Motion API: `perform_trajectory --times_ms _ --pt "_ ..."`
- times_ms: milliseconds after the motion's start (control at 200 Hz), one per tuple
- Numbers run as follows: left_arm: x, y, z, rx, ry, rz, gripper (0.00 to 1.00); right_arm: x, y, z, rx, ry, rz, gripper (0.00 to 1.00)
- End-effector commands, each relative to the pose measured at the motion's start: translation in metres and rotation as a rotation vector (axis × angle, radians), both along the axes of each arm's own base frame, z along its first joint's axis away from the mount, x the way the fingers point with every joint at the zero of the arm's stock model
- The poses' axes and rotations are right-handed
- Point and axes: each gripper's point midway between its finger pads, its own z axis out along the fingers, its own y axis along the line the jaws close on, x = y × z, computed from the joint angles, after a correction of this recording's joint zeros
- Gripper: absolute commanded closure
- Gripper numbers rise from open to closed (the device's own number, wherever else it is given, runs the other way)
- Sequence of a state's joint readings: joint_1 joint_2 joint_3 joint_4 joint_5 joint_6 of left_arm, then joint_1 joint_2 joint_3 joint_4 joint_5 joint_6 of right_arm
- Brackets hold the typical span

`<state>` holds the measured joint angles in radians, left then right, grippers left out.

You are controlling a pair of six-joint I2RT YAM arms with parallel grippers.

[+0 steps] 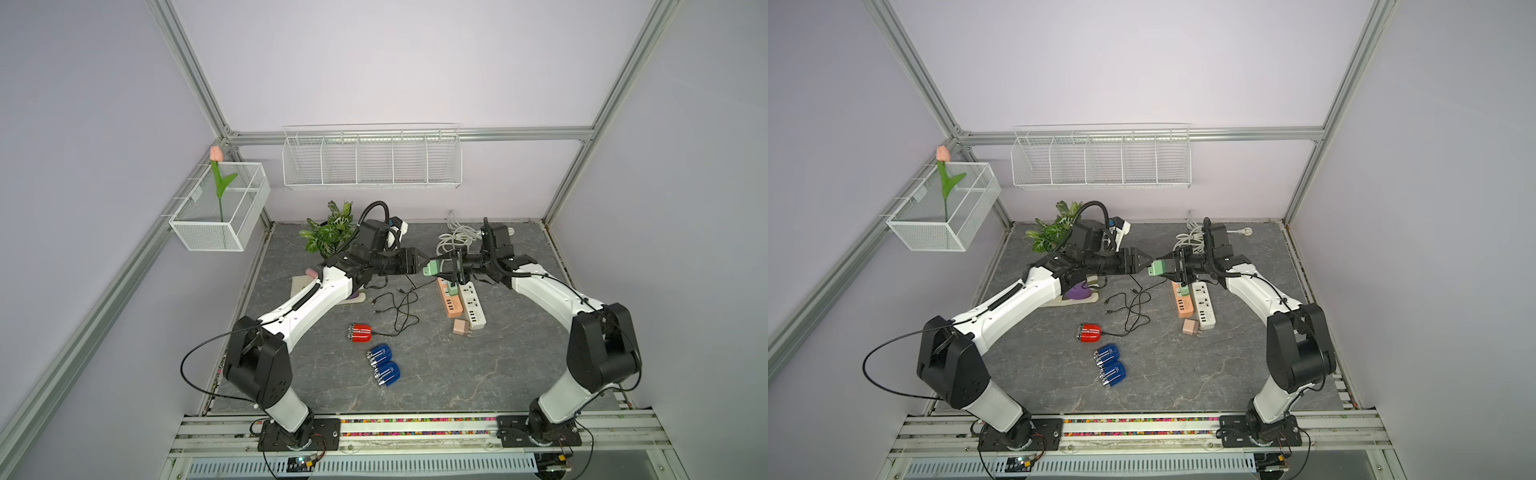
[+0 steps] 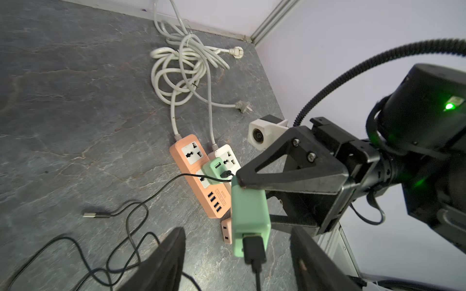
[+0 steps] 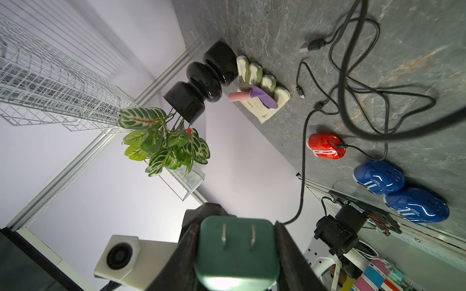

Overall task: Charge the electric shaver
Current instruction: Insert the charging cable into the plug.

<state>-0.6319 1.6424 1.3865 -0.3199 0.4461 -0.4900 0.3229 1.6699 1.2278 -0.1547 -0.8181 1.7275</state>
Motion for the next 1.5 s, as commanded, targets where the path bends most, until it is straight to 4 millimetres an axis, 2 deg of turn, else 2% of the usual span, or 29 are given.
perform_trajectory --times_ms 0,135,240,350,595,750,805,890,945,1035,1125,1230,1290,1370,1440,1455,1495 --pt "0.0 -0.012 0.013 -0.011 -0.067 -0.051 0.34 0.003 0.003 0.007 0.042 0.003 0.012 0.93" --pt "0.004 -0.016 0.013 -0.027 -0.073 -0.036 0.4 0.007 0.004 0.008 0.074 0.012 -0.01 0.93" --pt "0.005 -0.019 0.008 -0.014 -0.063 -0.033 0.54 0.007 0.005 0.007 0.085 0.021 -0.02 0.93" --pt "0.006 -0.018 0.005 -0.014 -0.055 -0.018 0.64 0.007 0.005 0.008 0.09 0.024 -0.024 0.93" --pt "0.009 -0.021 0.001 -0.009 -0.04 -0.002 0.68 0.007 0.008 0.011 0.114 0.031 -0.033 0.93" --pt "0.012 -0.02 0.009 -0.031 -0.045 0.022 0.92 0.006 0.007 0.009 0.11 0.026 -0.04 0.93" --pt "0.013 -0.02 0.009 -0.034 -0.03 0.036 1.0 0.007 0.006 0.009 0.107 0.008 -0.043 0.83" --pt "0.015 -0.018 0.01 -0.039 0.02 0.078 1.0 0.008 0.0 0.008 0.067 -0.041 -0.05 0.54" --pt "0.016 -0.017 0.013 -0.062 0.07 0.106 1.0 0.009 -0.009 0.007 0.012 -0.096 -0.058 0.42" --pt "0.021 -0.009 0.008 -0.053 0.189 0.197 1.0 0.012 -0.032 0.01 -0.122 -0.238 -0.068 0.35" --pt "0.024 0.004 0.0 -0.042 0.35 0.285 1.0 0.012 -0.053 0.016 -0.317 -0.458 -0.029 0.29" --pt "0.025 0.014 -0.002 -0.056 0.507 0.338 1.0 0.008 -0.066 0.033 -0.605 -0.839 0.07 0.3" --pt "0.026 0.016 0.001 -0.067 0.583 0.341 1.0 -0.003 -0.06 0.045 -0.838 -1.138 0.184 0.3" --pt "0.024 0.017 0.008 -0.044 0.65 0.326 1.0 -0.022 -0.038 0.058 -1.072 -1.545 0.312 0.29" --pt "0.021 0.013 0.011 -0.023 0.707 0.299 1.0 -0.026 -0.033 0.062 -1.145 -1.724 0.311 0.3" --pt "0.019 0.012 0.013 -0.022 0.719 0.29 1.0 -0.027 -0.034 0.051 -1.156 -1.729 0.332 0.31" --pt "0.017 0.008 0.014 -0.014 0.752 0.269 1.0 -0.028 -0.032 0.046 -1.187 -1.789 0.357 0.34"
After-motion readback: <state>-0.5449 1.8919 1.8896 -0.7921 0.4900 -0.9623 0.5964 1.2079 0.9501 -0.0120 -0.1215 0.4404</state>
